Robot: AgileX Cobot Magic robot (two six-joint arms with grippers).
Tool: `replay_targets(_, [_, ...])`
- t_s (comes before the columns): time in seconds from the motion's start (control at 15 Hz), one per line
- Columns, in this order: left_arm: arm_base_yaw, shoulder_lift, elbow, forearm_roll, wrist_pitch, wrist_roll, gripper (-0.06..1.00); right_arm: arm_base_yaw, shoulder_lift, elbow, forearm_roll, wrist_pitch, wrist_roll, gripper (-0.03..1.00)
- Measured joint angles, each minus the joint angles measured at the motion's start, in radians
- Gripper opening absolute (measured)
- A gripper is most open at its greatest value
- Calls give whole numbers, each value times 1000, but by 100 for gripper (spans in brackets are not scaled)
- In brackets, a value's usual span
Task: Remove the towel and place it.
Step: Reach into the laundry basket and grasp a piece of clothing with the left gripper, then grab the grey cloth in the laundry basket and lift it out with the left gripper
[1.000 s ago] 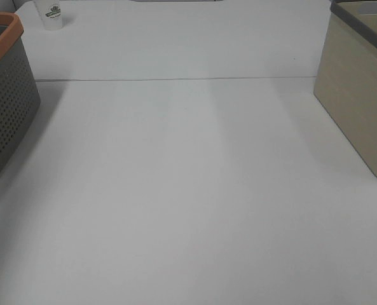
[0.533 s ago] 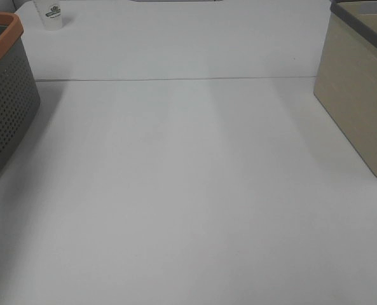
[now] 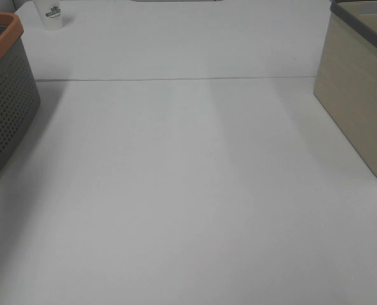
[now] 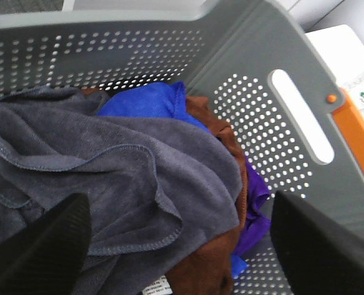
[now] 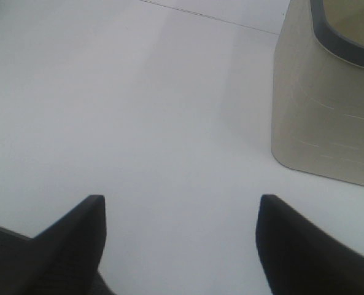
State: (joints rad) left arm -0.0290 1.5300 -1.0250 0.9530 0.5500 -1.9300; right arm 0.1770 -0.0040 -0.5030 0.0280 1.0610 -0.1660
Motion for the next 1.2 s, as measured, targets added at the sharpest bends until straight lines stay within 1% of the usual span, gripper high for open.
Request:
replay_targets(0.07, [1, 43, -5, 18, 0, -53, 75, 0, 0, 0, 0, 0, 0, 69])
replay_targets(0.13, [11, 93, -19, 24, -7, -81, 75, 0, 0, 0, 0, 0, 0, 69])
replay_targets(0.27, [39, 152, -44, 19, -34, -84, 75, 0, 0, 0, 0, 0, 0, 69])
replay_targets(0.4, [66, 199, -56, -24, -81, -91, 75, 0, 0, 0, 0, 0, 0, 69])
replay_targets(0.47, [67, 230, -60, -47, -88, -96, 75, 0, 0, 0, 0, 0, 0, 69])
replay_targets(0.67, [67, 287, -108, -50, -110, -97, 72, 0, 0, 0, 0, 0, 1, 69])
replay_targets(0.8, [67, 320, -153, -59, -122, -97, 67, 0, 0, 0, -1, 0, 2, 69])
replay_targets(1.0, [67, 340, -172, -77, -126, -97, 62, 0, 0, 0, -6, 0, 7, 69])
replay_targets(1.07, [67, 362, -173, -103, -126, -97, 61, 0, 0, 0, -6, 0, 8, 69])
replay_targets(1.2, [67, 372, -173, -130, -126, -97, 58, 0, 0, 0, -6, 0, 8, 69])
